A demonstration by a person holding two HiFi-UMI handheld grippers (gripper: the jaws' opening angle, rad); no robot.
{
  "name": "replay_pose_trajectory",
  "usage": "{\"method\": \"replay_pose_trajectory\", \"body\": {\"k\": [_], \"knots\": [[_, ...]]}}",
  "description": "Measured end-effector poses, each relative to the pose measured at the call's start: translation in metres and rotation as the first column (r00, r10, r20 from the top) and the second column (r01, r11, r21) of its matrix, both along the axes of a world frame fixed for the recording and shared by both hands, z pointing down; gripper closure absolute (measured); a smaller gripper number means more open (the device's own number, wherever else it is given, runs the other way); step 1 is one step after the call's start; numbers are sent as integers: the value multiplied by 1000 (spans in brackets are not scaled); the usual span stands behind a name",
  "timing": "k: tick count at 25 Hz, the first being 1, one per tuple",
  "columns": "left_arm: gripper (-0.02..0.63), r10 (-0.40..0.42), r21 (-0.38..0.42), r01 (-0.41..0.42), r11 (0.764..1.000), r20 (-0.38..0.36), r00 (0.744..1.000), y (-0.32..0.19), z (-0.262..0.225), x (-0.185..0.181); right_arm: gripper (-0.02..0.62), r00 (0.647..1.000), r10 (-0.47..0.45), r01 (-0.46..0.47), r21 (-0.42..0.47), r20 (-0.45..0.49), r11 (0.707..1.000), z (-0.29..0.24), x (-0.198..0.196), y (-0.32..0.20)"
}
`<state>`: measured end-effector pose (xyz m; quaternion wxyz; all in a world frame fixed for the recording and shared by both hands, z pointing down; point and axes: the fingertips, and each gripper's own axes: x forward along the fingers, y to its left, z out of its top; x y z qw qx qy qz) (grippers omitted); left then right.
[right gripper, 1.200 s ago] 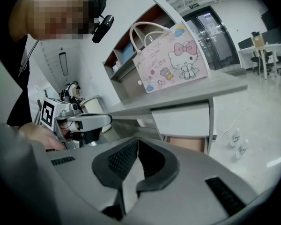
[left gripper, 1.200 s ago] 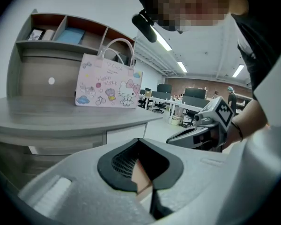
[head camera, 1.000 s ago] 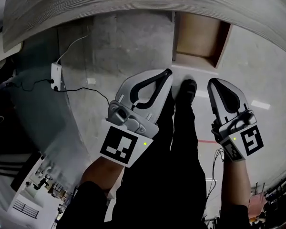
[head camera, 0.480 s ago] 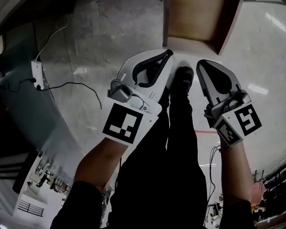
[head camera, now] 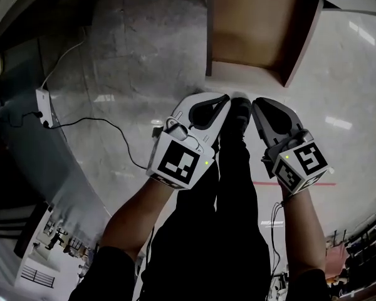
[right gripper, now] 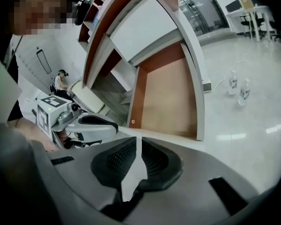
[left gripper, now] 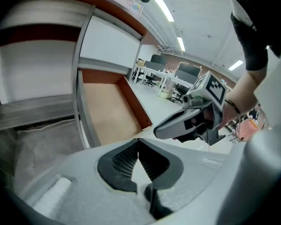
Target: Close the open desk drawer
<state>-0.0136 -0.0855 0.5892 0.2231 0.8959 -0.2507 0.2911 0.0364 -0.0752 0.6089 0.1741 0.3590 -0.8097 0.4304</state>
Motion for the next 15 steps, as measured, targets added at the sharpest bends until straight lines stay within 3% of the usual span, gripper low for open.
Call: {"method": "replay_pose_trajectory", "body": {"k": [3,6,15], "knots": [[598,38,-74,-40,996,-19,999,13,18,4,526,1000,-17,16,-41,-20,999,15,-3,6],[598,38,-98,-37,994,2,999,15,34,3,520,999,16,-19,-90,-37,996,34,1,7],[598,-8,-50,6,999,-37,999,4,30,-4,532,982,189,-190,-86,-20,978,36,11,-7]]}}
